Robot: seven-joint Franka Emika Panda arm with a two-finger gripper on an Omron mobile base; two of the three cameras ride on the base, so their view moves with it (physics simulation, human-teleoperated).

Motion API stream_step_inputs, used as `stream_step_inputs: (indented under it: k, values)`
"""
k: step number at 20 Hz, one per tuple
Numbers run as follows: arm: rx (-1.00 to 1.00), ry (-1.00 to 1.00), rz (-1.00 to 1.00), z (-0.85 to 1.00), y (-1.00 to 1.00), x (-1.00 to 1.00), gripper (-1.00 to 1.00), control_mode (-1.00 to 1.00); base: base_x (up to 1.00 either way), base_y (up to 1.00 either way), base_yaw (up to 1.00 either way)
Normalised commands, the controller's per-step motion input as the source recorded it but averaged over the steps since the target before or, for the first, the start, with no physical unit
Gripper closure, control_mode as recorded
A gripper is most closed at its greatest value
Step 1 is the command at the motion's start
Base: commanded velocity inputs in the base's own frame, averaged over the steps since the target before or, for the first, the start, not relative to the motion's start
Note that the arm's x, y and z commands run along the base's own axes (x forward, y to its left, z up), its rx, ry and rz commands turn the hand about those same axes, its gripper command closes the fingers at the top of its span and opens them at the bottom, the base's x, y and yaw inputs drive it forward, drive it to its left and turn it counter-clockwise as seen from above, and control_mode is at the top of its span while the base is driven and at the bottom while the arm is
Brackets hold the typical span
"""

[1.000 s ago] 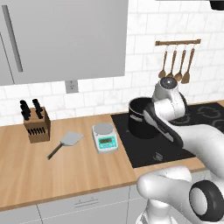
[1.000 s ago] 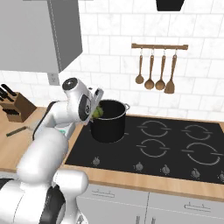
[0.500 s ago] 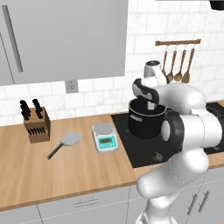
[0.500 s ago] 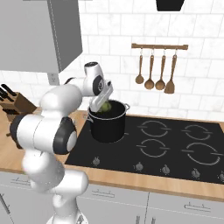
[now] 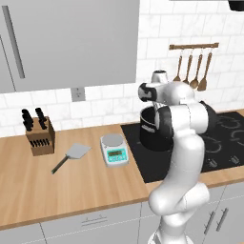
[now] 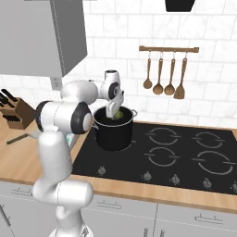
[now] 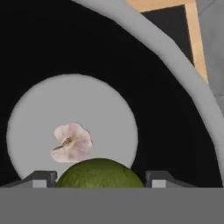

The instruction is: Put the garlic and lime in the pot. Retrieve the spatula and lightly stir the vegetables in the pot.

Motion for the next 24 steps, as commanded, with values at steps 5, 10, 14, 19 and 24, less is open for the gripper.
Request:
stream_step_inputs:
  k: [5, 10, 14, 19, 24]
  values:
    - [0.03, -0.03, 0.15, -0.05, -0.02, -0.01, -1.0, -1.0, 0.0, 0.0, 0.0]
    - [0.04, -0.24, 0.13, 0.47, 0.0, -0.82, -1.0, -1.0, 0.0, 0.0, 0.0]
    - [0.02, -0.36, 0.12, 0.67, 0.02, -1.0, -1.0, -1.0, 0.0, 0.0, 0.0]
    - [0.07, -0.29, 0.07, 0.49, 0.29, -1.0, -1.0, -1.0, 0.0, 0.0, 0.0]
    - [0.09, -0.15, 0.16, 0.28, 0.43, -1.0, -1.0, -1.0, 0.0, 0.0, 0.0]
